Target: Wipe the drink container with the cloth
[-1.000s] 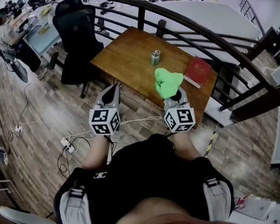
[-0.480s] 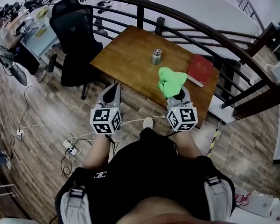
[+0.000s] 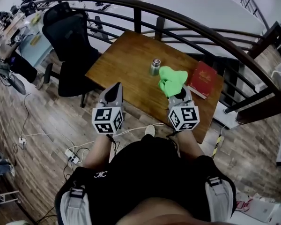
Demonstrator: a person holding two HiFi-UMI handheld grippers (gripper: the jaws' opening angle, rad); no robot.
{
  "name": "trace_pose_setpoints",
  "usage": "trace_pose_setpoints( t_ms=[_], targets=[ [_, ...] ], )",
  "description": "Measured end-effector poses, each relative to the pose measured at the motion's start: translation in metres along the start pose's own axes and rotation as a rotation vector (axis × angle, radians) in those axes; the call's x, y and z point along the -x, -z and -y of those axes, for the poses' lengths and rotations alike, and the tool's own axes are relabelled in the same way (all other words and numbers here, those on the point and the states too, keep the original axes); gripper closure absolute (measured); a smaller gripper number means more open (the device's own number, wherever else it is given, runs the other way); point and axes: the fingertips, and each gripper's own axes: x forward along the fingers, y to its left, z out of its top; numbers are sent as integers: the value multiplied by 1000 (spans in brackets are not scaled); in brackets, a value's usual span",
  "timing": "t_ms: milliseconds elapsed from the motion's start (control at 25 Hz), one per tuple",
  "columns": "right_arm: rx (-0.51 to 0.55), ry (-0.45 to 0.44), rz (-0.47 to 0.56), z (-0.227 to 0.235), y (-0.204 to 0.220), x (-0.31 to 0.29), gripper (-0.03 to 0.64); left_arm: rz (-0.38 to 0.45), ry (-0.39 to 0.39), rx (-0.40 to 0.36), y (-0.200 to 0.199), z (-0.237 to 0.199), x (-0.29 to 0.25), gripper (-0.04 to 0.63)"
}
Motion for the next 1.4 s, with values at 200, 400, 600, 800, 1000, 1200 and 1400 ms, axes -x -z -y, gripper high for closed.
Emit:
trace_pose_setpoints(
  t_ms=[200, 400, 600, 800, 1000, 1200, 1400],
  targets=[
    [-16, 7, -21, 44, 5, -31, 569, -27, 8, -6, -8, 6, -55, 541],
    [-32, 19, -57, 82, 16, -66, 569, -64, 30, -6, -9, 6, -111, 541],
    [-48, 27, -81, 121, 29, -91, 569, -94, 55, -10, -4, 14, -164, 541],
    [-68, 61, -102, 141, 38, -106, 569, -112, 75, -9, -3, 15, -198, 541],
    [-78, 122, -131, 154, 48, -112, 569, -110, 155, -31, -3, 19, -233, 541],
    [-55, 220, -125, 154, 48, -127, 569, -116, 287, -89, -2, 12, -261, 541],
    [-90, 341, -105, 150, 46, -138, 569, -145, 418, -134, 2, 3, -282, 541]
  ],
)
